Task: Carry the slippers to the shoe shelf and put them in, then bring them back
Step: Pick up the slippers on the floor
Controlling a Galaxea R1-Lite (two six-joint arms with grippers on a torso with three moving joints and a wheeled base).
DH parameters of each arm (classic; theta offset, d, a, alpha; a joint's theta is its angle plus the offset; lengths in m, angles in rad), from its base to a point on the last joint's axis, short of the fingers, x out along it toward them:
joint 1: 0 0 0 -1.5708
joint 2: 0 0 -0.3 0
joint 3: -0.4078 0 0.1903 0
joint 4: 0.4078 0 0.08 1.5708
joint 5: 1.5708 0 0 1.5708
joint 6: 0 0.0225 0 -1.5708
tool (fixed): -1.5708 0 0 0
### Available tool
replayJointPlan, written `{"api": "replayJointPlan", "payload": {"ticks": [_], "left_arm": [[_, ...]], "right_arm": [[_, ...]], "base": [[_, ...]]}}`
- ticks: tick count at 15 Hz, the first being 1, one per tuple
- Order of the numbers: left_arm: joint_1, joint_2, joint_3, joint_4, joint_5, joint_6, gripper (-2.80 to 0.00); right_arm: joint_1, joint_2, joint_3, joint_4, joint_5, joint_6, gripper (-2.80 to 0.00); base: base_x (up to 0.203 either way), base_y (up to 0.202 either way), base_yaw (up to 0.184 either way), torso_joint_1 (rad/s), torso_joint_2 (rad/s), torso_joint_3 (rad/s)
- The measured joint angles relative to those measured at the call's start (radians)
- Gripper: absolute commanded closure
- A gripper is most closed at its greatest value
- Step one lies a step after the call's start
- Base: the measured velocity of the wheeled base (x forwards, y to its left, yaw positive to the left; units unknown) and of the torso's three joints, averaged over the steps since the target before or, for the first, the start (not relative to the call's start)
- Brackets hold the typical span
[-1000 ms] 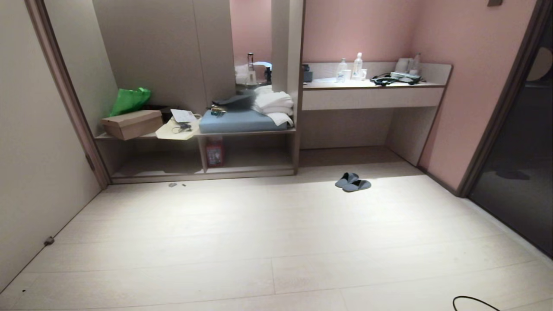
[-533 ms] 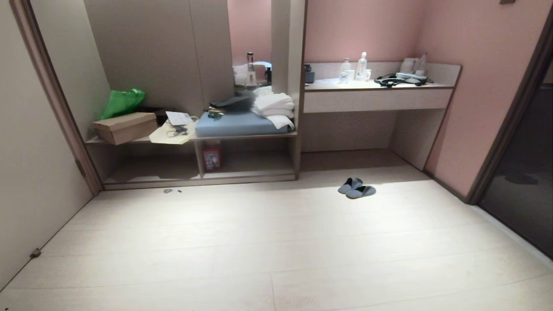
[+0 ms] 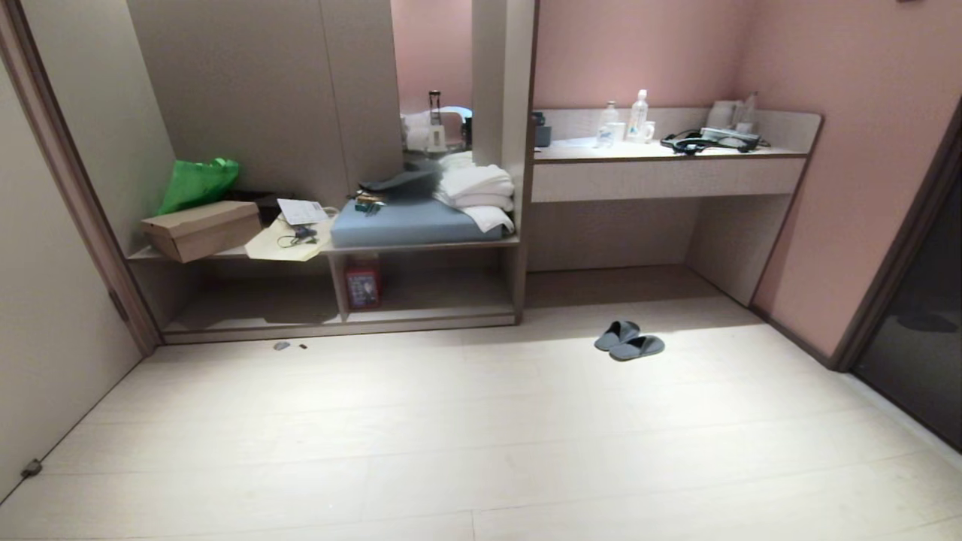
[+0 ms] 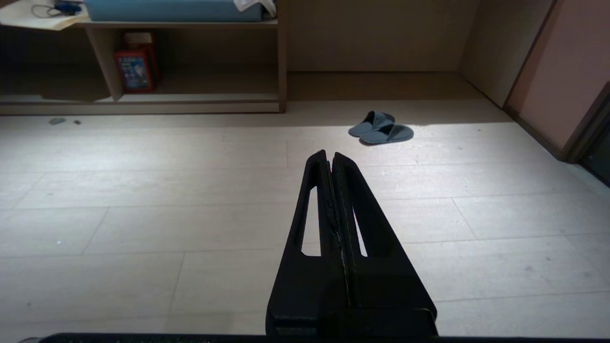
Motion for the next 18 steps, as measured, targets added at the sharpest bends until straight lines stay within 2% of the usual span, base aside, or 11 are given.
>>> {"api": "replayJointPlan", "payload": {"ticks": [18], "left_arm": [[0.0,0.0,0.0,0.0,-0.001,0.0,0.0]], "right_arm": [[0.0,0.0,0.0,0.0,0.0,0.0,0.0]], "base": [[0.195,0.0,0.0,0.003,0.0,0.003]]}}
